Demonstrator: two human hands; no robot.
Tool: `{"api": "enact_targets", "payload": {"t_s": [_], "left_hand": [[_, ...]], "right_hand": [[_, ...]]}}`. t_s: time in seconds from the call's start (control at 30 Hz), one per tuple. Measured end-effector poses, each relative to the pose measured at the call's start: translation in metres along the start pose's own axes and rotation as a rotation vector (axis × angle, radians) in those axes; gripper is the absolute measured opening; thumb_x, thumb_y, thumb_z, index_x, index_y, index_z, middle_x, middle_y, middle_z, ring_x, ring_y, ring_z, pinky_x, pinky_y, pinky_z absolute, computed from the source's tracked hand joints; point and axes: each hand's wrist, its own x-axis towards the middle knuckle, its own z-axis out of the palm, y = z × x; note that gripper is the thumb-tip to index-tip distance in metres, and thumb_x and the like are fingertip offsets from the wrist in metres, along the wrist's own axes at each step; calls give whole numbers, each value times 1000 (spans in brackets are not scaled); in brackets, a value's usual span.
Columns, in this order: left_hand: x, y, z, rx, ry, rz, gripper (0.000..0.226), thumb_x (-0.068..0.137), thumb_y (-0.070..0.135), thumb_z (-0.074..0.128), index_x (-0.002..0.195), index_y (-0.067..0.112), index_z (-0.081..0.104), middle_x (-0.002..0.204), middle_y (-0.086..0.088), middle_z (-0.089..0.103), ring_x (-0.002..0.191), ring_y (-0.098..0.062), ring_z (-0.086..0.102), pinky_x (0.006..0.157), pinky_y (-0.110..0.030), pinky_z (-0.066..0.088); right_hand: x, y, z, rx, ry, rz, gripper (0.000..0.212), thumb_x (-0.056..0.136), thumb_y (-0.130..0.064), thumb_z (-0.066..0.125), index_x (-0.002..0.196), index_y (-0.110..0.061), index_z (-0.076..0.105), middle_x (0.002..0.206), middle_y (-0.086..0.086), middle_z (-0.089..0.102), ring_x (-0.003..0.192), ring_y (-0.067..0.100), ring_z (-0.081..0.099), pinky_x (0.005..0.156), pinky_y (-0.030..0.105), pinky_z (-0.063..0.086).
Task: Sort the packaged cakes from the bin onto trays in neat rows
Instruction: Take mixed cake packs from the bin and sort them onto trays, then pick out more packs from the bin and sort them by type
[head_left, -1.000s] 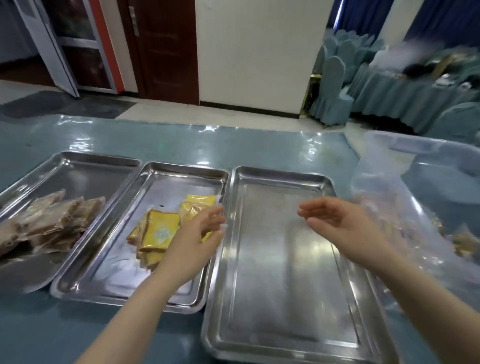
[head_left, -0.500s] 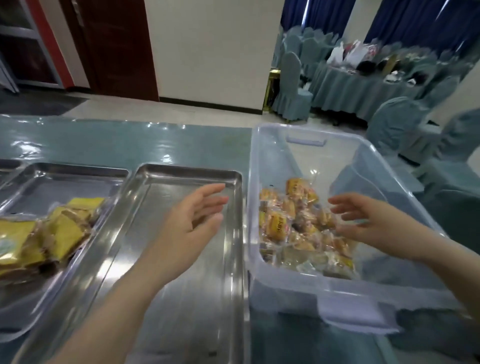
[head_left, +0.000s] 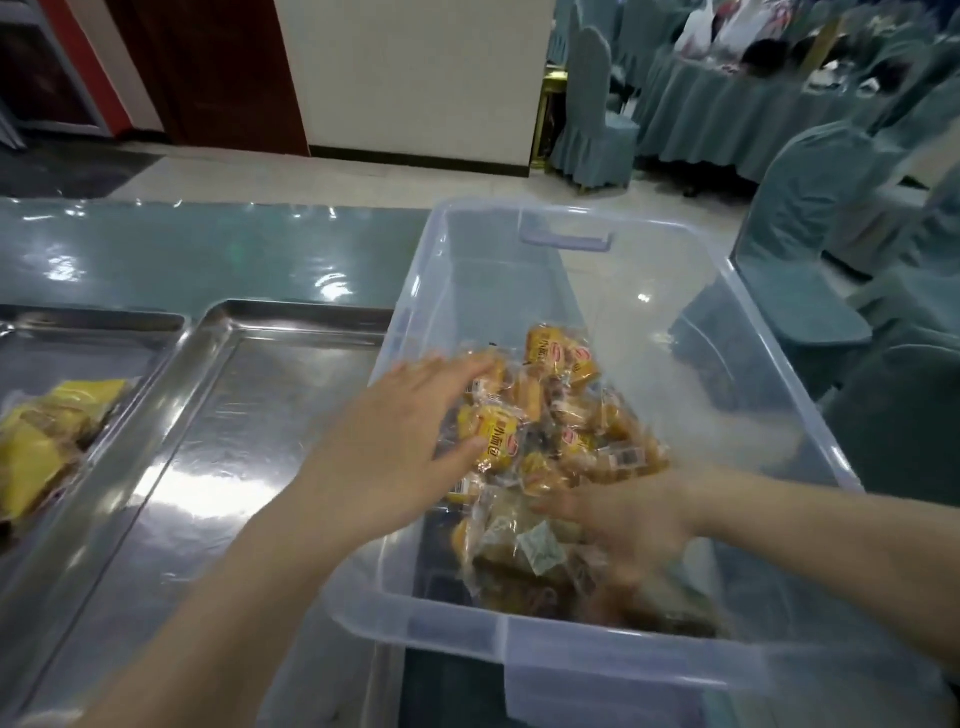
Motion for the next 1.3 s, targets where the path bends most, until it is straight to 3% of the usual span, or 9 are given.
{"api": "enact_targets", "payload": {"t_s": [0.1, 0.23, 0.37, 0.53, 0.67, 0.77, 0.87, 1.03, 1.3], "left_hand": [[0, -2, 0, 12, 25, -23, 57, 89, 46, 46, 142, 41, 26, 142, 21, 31, 129, 8, 10, 95, -3, -15], [-1, -1, -1, 10, 23, -28, 57, 88, 48, 43, 142, 38, 28, 142, 22, 32, 130, 6, 14, 94, -2, -14], [-4, -2, -3, 7, 53, -45, 53, 90, 45, 47, 140, 37, 33, 145, 17, 36, 133, 0, 23, 100, -9, -5], [-6, -2, -2, -3, 68, -61, 49, 90, 44, 48, 138, 38, 37, 144, 18, 39, 128, -2, 22, 95, -13, 5], [-7, -2, -3, -7, 56, -48, 48, 91, 42, 50, 137, 34, 40, 143, 15, 42, 130, -6, 29, 103, -17, 9], [-7, -1, -4, -12, 34, -27, 48, 90, 40, 50, 137, 31, 41, 141, 13, 44, 129, -7, 34, 107, -21, 12], [-8, -2, -4, -8, 33, -16, 49, 90, 39, 52, 137, 29, 42, 141, 12, 45, 128, -7, 34, 105, -18, 12], [-3, 2, -5, 95, -57, -55, 57, 89, 44, 51, 142, 31, 32, 142, 7, 46, 130, -19, 37, 106, -29, 23], [73, 22, 12, 117, -173, -139, 72, 81, 39, 60, 144, 26, 27, 137, 0, 50, 117, -21, 52, 90, -32, 43]], "right_hand": [[25, -2, 11, -114, 175, 67, 126, 65, -59, 75, 145, -38, -20, 159, 3, -15, 145, 32, -3, 116, 50, 14], [48, -9, 15, -388, 272, 143, 126, 63, -55, 78, 141, -46, -20, 158, 6, -8, 143, 40, -2, 108, 66, 19], [55, -13, 10, -466, 450, 59, 105, 70, -43, 78, 149, -28, 10, 134, 6, 47, 121, 29, 41, 100, 46, 39], [48, -16, -2, -460, 621, 10, 42, 71, -45, 72, 106, -24, 61, 114, -2, 53, 112, 23, 39, 89, 39, 36], [44, -19, -4, -378, 526, 23, 31, 73, -42, 73, 98, -27, 60, 111, -3, 53, 112, 22, 42, 88, 39, 43], [38, -21, -11, -315, 571, 42, 26, 76, -40, 73, 84, -24, 54, 79, -7, 56, 79, 19, 54, 64, 31, 45], [26, -20, -27, -234, 678, 59, 36, 72, -49, 74, 84, -21, 54, 74, -8, 55, 67, 12, 51, 53, 27, 37], [4, -8, -51, -33, 860, 17, 36, 69, -43, 79, 68, -28, 46, 73, -9, 56, 72, 15, 53, 56, 26, 36], [-2, 6, -61, -44, 949, 46, 23, 75, -38, 75, 85, -34, 54, 95, -7, 63, 87, 17, 57, 68, 26, 36]]}}
